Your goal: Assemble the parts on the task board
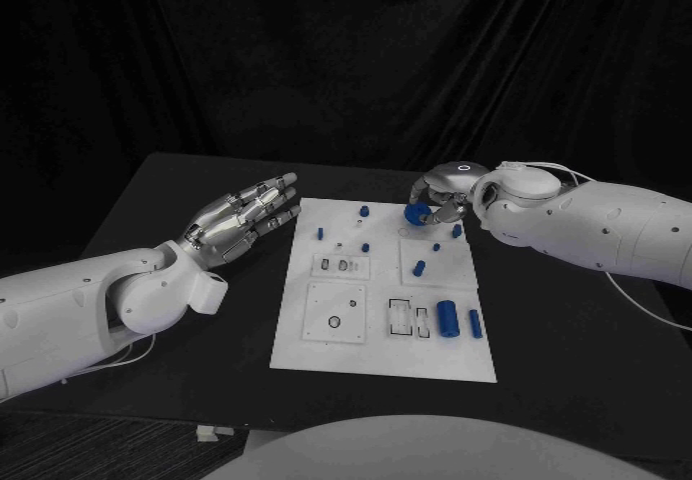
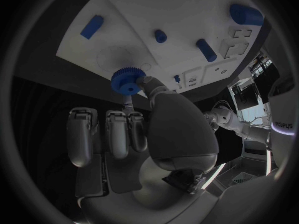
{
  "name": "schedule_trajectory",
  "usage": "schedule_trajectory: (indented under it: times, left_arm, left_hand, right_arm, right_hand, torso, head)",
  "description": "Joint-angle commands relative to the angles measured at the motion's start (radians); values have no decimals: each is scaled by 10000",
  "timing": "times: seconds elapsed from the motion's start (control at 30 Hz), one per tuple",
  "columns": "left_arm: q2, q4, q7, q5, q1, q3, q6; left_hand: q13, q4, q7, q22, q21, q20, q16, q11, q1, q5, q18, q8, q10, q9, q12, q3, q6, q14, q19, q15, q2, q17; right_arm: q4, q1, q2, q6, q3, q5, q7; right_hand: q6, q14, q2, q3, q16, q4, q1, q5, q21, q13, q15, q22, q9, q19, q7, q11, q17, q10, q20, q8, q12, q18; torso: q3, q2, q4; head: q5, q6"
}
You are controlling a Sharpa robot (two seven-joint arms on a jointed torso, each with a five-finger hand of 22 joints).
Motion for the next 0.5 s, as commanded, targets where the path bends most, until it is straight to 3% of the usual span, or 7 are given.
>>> schedule_trajectory:
  times: [0.03,0.23,0.5]
  left_arm:
    - [3,34,57,3,-6,9,123]
    - [18,34,27,3,-6,9,116]
    - [36,44,-11,3,-5,9,100]
  left_hand:
    - [14,-15,29,-9,-34,82,-36,21,77,63,82,57,15,-5,57,54,-33,-4,12,85,16,-16]
    - [14,-18,21,-9,-34,101,-29,8,77,64,74,66,15,-4,60,64,-35,-2,12,124,9,-13]
    - [15,-22,16,-9,-34,113,-23,2,78,68,70,75,15,-2,61,70,-26,-1,12,145,4,-10]
  right_arm:
    - [186,141,68,-99,4,-68,-86]
    - [245,279,391,122,5,-68,-1]
    - [161,310,1017,411,6,-68,154]
  right_hand:
    - [-58,1031,-18,78,27,7,-95,-65,65,2627,35,2469,1989,790,18,43,2633,1066,24,1341,35,-189]
    - [-69,1031,-26,114,27,33,-133,-252,60,2627,42,2466,1995,788,22,50,2633,1066,32,1351,35,-187]
    - [-148,1031,-25,154,27,43,-146,-372,39,2627,48,2459,1973,775,28,56,2633,1066,38,1304,35,-181]
  torso:
    - [0,16,9]
    - [-9,8,5]
    - [5,19,15]
  head:
    - [9,2]
    - [8,2]
    - [15,2]
